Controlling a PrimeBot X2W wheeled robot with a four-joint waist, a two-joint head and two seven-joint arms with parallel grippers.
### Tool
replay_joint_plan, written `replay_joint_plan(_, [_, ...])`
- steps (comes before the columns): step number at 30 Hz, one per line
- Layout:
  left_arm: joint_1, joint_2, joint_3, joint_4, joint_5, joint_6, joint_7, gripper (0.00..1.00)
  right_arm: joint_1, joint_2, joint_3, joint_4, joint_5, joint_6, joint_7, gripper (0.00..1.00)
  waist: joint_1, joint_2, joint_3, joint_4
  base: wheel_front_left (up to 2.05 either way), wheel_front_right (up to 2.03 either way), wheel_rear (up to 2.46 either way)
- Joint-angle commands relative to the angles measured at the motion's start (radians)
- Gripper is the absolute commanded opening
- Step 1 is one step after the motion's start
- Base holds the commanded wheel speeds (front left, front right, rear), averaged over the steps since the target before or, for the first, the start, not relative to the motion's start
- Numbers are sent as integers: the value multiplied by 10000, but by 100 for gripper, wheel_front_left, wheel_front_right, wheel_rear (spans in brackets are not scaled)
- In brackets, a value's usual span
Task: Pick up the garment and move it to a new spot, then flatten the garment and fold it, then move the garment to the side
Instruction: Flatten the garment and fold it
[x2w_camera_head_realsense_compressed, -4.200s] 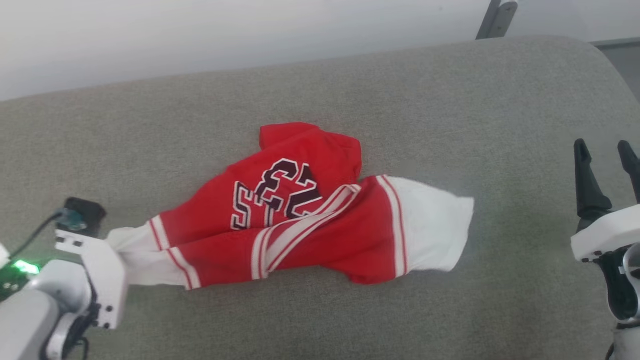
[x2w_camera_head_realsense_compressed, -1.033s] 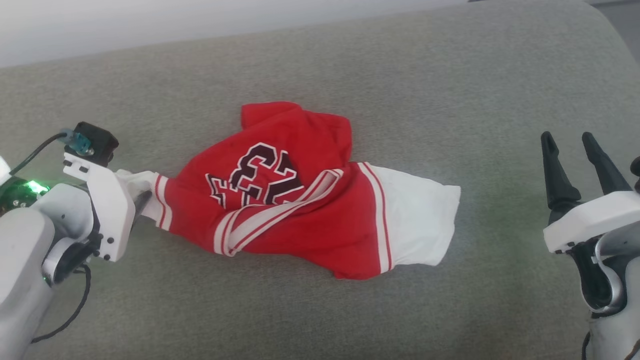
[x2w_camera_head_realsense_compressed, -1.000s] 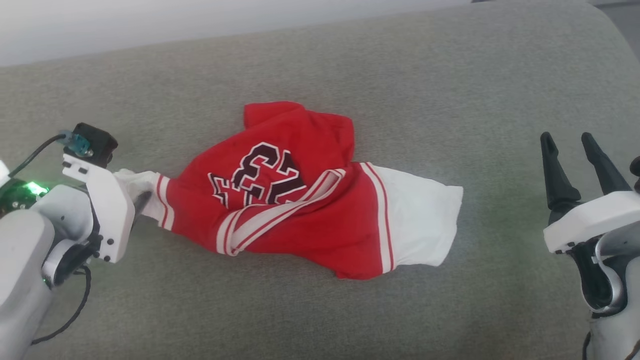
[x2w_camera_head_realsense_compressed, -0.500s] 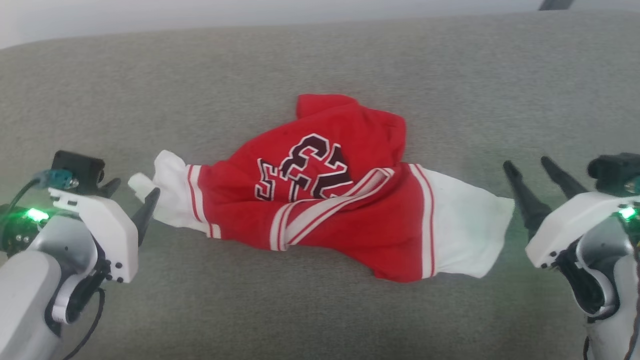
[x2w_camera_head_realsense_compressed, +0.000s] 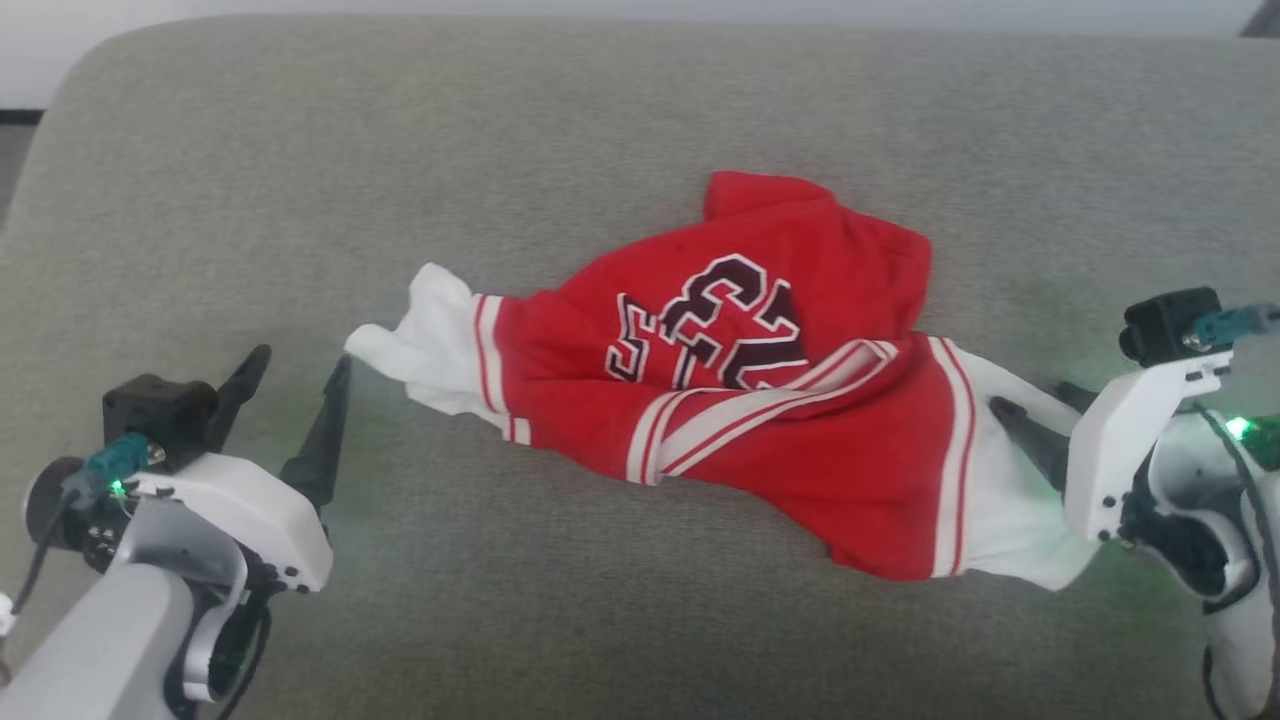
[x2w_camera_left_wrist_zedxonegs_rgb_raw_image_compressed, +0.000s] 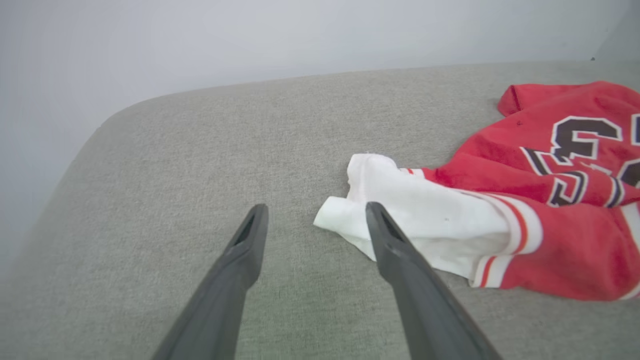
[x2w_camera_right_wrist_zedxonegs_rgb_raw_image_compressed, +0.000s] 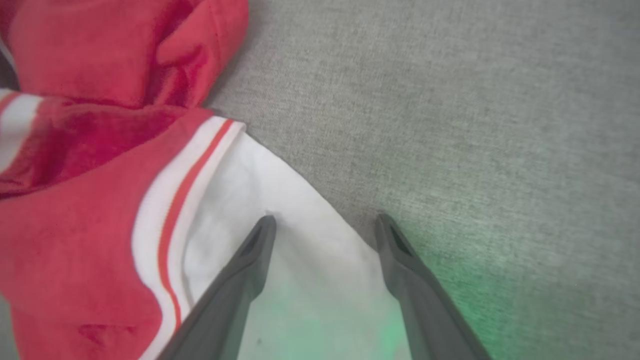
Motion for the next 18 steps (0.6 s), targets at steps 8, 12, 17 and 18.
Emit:
replay_joint_plan(8, [256,-675,-60,615,-96,-34,-981,100,-266,-290,593,1158,306,-3,2295,100,0,0,69,718,0,0,0])
replay_joint_plan(12, [172,-876,-49,859,-204,-108,-1191,100,-352,-421,808,1180,333,0,2418,0,0,0,9,858,0,0,0])
replay_joint_plan(17, [338,-954,18,1137,-345,-174,-1400,100,-549,-703,942,639,516,-2,1907,0,0,0,-298,807,0,0,0])
replay_joint_plan(18, [416,-916,34,1181,-335,-174,-1421,100,-584,-780,963,498,545,-2,1785,0,0,0,-389,765,0,0,0])
